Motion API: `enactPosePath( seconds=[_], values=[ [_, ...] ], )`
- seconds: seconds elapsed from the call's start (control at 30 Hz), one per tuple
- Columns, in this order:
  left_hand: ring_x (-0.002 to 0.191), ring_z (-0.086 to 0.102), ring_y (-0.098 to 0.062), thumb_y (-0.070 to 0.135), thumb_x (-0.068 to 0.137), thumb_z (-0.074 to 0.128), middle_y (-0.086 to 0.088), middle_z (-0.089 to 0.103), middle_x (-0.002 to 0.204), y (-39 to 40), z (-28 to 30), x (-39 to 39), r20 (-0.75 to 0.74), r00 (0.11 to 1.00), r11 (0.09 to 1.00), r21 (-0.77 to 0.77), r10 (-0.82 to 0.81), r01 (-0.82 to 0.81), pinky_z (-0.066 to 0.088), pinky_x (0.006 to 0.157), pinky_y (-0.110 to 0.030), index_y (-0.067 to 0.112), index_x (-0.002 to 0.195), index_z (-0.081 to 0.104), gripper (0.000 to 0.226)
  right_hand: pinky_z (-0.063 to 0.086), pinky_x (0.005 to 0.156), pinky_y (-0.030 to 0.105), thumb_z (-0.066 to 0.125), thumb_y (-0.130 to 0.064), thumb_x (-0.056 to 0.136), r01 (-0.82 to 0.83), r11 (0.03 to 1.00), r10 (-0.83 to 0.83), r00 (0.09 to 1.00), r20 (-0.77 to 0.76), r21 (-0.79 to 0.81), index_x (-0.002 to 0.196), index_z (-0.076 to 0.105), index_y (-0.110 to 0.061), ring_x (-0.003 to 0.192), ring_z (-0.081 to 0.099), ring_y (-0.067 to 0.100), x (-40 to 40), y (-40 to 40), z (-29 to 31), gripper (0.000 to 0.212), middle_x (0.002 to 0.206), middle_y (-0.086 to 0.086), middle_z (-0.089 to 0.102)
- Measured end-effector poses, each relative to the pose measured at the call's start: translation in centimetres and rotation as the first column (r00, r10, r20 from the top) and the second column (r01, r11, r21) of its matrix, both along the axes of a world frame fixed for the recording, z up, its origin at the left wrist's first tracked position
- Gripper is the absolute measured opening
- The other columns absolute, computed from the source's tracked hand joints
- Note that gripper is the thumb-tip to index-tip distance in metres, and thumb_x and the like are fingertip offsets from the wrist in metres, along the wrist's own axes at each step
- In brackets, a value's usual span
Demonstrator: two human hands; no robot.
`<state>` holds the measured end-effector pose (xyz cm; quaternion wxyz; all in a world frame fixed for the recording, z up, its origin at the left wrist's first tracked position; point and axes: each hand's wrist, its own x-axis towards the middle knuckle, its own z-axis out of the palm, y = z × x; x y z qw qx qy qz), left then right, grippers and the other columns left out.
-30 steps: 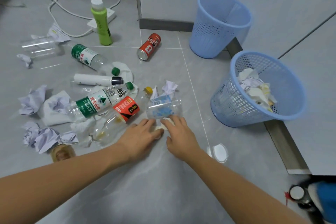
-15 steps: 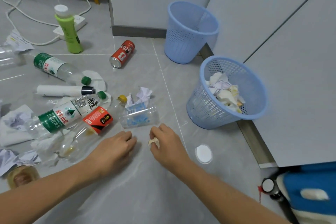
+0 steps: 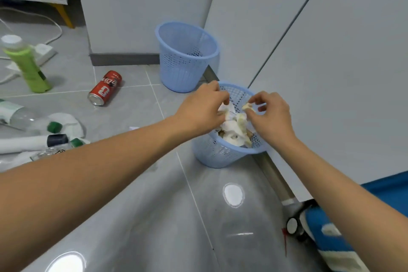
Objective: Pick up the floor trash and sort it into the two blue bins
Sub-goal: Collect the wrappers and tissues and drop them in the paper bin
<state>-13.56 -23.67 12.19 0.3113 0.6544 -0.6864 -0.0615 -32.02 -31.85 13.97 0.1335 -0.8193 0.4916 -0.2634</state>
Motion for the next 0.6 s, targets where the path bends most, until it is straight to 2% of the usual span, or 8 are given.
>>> enactPosePath(
  seconds=[0.07,0.13,0.23,0.3,0.37,0.43,0.5,0.6],
  values=[
    [0.106,0.051,-0.021,0.033,0.09,0.061,-0.001,0.052,0.113,0.3,0.1,0.3,0.056,0.998,1.0,-0.005,0.027,-0.027,0.048,0.075,-0.037,0.022,0.116,0.064,0.028,0.046,0.081,0.031,0.068,-0.024,0.086,-0.005,1.0,0.005,0.997,-0.079,0.001,0.094,0.067,-0.029,0.099,0.062,0.02,0.1,-0.2,-0.3,0.01,0.103,-0.002,0.056],
    [0.104,0.05,-0.02,0.035,0.092,0.057,0.0,0.052,0.111,2.8,-0.1,1.7,0.122,0.991,0.998,-0.05,0.048,-0.043,0.048,0.07,-0.038,0.022,0.113,0.063,0.026,0.048,0.081,0.034,0.066,-0.02,0.086,-0.065,0.995,0.058,0.994,-0.092,-0.079,0.093,0.068,-0.026,0.098,0.061,0.021,1.5,1.0,-0.5,0.009,0.101,-0.003,0.057],
    [0.098,0.051,-0.02,0.036,0.092,0.054,0.001,0.052,0.105,8.5,-1.5,6.1,0.252,0.966,0.998,-0.037,0.055,-0.048,0.044,0.062,-0.035,0.022,0.11,0.06,0.024,0.049,0.078,0.039,0.062,-0.015,0.085,-0.279,0.945,0.271,0.96,-0.067,-0.172,0.092,0.065,-0.022,0.093,0.058,0.02,5.7,4.6,-0.9,0.01,0.097,-0.006,0.056],
    [0.095,0.054,-0.02,0.037,0.093,0.053,0.002,0.054,0.102,12.9,-3.3,10.5,0.306,0.948,0.995,0.021,0.091,-0.102,0.041,0.059,-0.032,0.024,0.11,0.06,0.023,0.048,0.075,0.038,0.061,-0.017,0.086,-0.465,0.869,0.457,0.885,-0.085,-0.167,0.096,0.064,-0.02,0.094,0.056,0.019,9.4,7.4,-1.6,0.011,0.097,-0.007,0.053],
    [0.095,0.057,-0.021,0.038,0.092,0.053,0.004,0.056,0.1,17.3,-5.1,14.9,0.318,0.934,0.976,0.087,0.162,-0.199,0.044,0.059,-0.033,0.026,0.109,0.061,0.022,0.049,0.073,0.04,0.062,-0.019,0.086,-0.607,0.789,0.591,0.792,-0.154,-0.096,0.101,0.063,-0.021,0.095,0.055,0.019,13.4,10.1,-3.2,0.014,0.099,-0.004,0.053],
    [0.092,0.06,-0.022,0.037,0.091,0.055,0.005,0.058,0.097,21.7,-6.6,18.5,0.314,0.915,0.938,0.151,0.253,-0.311,0.05,0.059,-0.035,0.026,0.106,0.062,0.019,0.051,0.074,0.042,0.064,-0.021,0.086,-0.674,0.739,0.661,0.721,-0.209,0.014,0.105,0.063,-0.024,0.098,0.054,0.02,17.1,11.8,-5.6,0.018,0.102,-0.004,0.052],
    [0.087,0.06,-0.022,0.034,0.09,0.058,0.006,0.059,0.094,25.6,-7.7,21.2,0.304,0.885,0.884,0.202,0.353,-0.422,0.049,0.058,-0.034,0.026,0.103,0.062,0.016,0.052,0.077,0.043,0.066,-0.023,0.086,-0.688,0.715,0.694,0.679,-0.24,0.123,0.108,0.062,-0.026,0.101,0.054,0.02,20.3,12.4,-8.2,0.022,0.104,-0.005,0.051],
    [0.085,0.059,-0.019,0.034,0.089,0.06,0.008,0.059,0.093,30.4,-9.1,24.2,0.302,0.821,0.787,0.258,0.485,-0.56,0.049,0.06,-0.033,0.029,0.105,0.064,0.017,0.051,0.088,0.041,0.069,-0.025,0.086,-0.613,0.736,0.676,0.671,-0.304,0.287,0.115,0.064,-0.026,0.107,0.055,0.025,24.1,11.7,-11.3,0.03,0.112,0.0,0.052]
  ],
)
